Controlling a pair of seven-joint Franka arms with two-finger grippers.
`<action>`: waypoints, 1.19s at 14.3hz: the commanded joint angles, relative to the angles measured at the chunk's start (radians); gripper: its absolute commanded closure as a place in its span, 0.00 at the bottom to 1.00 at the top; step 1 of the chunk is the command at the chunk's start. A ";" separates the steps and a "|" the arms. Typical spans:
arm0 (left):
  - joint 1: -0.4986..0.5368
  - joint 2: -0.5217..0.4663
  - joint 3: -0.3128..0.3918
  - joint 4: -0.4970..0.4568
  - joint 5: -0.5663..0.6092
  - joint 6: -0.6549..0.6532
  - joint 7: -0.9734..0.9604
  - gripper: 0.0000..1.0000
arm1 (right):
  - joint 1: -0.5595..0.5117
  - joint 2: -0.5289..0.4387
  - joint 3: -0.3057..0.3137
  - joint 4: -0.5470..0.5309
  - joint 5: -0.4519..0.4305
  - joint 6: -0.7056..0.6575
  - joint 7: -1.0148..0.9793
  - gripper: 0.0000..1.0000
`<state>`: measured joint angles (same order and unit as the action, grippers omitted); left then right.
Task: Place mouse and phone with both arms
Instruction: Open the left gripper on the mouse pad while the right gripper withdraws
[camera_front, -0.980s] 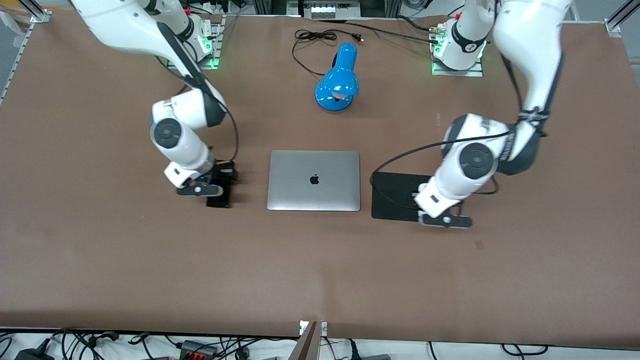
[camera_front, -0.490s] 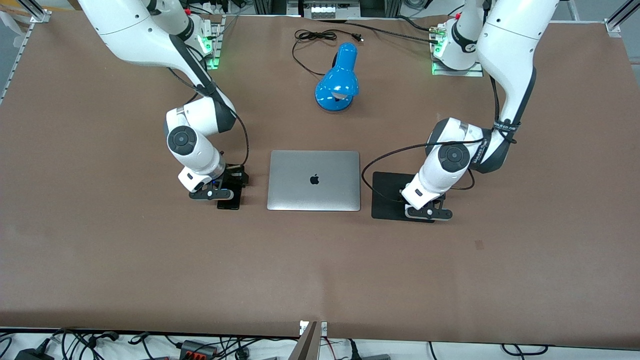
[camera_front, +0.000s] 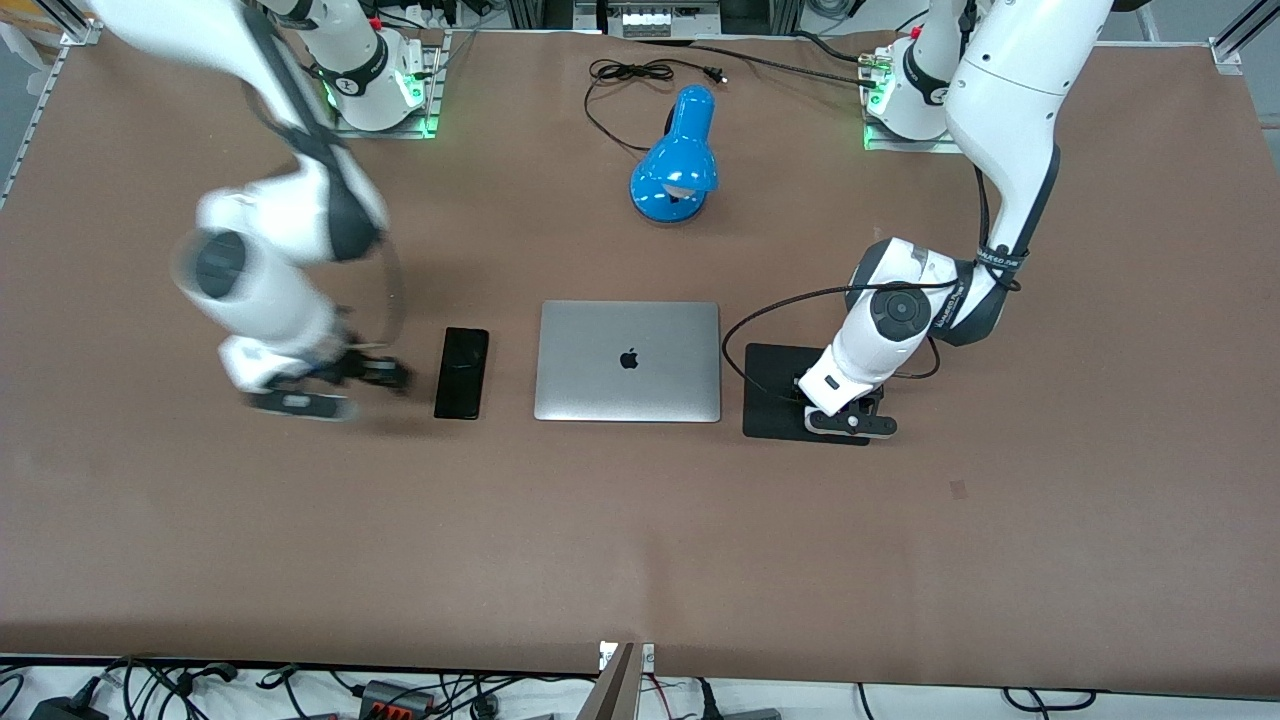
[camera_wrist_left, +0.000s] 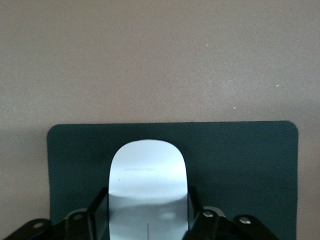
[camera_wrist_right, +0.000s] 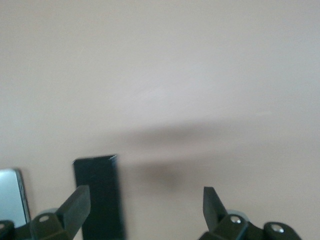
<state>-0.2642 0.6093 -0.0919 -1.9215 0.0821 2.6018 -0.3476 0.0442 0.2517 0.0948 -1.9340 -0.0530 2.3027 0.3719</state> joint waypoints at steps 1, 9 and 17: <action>0.003 -0.049 0.003 0.005 0.018 -0.014 -0.016 0.00 | -0.139 -0.145 0.025 -0.014 0.009 -0.080 -0.095 0.00; 0.016 -0.230 0.015 0.307 0.018 -0.635 0.027 0.00 | -0.199 -0.178 0.011 0.398 0.009 -0.638 -0.199 0.00; 0.164 -0.258 0.009 0.663 -0.002 -1.159 0.343 0.00 | -0.169 -0.141 0.005 0.454 0.002 -0.766 -0.275 0.00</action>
<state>-0.1185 0.3351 -0.0737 -1.3325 0.0821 1.5660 -0.0652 -0.1446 0.0899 0.1054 -1.5228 -0.0515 1.5652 0.1313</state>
